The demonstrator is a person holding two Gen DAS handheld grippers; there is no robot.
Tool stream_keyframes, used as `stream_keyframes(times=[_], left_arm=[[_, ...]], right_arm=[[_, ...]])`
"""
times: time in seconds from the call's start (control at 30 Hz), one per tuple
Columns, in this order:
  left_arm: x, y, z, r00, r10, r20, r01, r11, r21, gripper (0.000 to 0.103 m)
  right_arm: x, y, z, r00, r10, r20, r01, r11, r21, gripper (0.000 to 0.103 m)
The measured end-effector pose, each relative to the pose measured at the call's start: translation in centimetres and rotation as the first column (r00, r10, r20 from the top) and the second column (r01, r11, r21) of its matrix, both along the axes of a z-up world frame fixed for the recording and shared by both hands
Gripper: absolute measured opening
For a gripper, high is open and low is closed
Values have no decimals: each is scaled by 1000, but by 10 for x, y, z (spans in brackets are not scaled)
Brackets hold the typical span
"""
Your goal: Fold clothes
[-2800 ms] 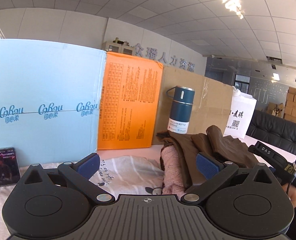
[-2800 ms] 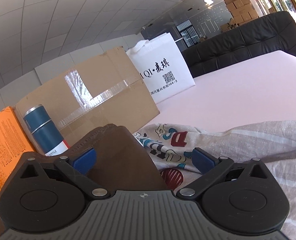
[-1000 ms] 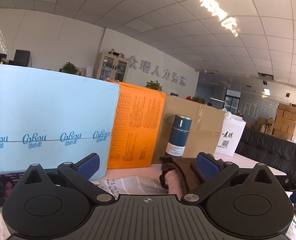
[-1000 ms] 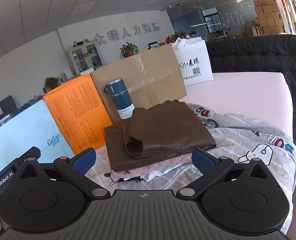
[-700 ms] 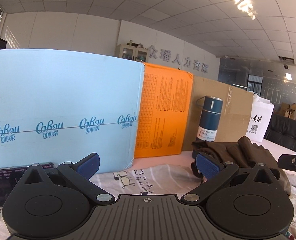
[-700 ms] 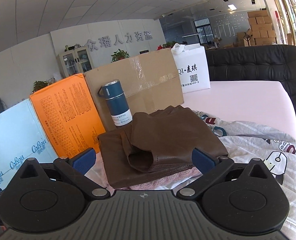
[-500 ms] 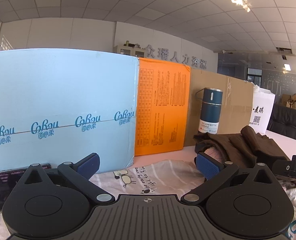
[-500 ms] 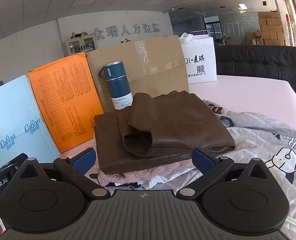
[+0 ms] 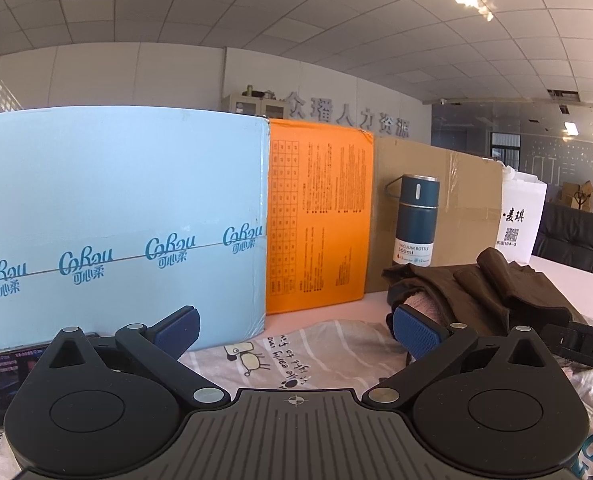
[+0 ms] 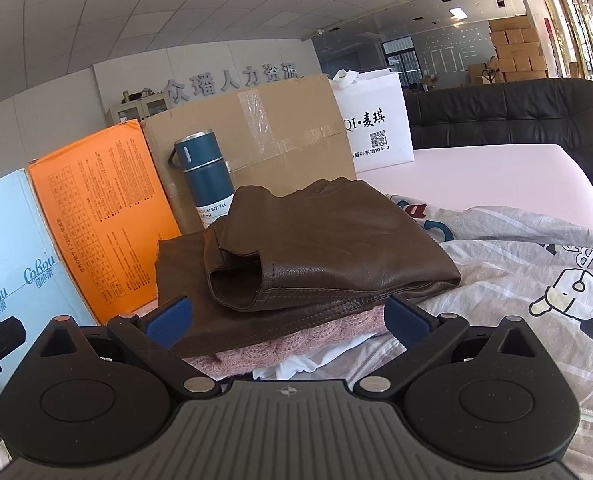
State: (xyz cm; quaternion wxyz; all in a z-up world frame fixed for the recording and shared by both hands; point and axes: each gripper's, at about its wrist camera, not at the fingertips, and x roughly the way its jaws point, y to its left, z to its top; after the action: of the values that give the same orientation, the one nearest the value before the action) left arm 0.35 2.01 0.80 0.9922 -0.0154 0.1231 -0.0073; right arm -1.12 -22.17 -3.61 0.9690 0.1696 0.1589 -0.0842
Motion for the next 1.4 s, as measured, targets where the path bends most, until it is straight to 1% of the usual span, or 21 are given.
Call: stream_keyframes(times=[0.2, 1.4], left_arm=[[-1, 1, 0, 1000, -1, 1, 1, 1000, -1, 103], [-2, -5, 1, 1000, -17, 6, 17, 1000, 8, 103]], right_arm=[[2, 0, -2, 1000, -12, -2, 12, 1000, -3, 103], [13, 3, -12, 999, -1, -44, 0, 1000, -30, 103]])
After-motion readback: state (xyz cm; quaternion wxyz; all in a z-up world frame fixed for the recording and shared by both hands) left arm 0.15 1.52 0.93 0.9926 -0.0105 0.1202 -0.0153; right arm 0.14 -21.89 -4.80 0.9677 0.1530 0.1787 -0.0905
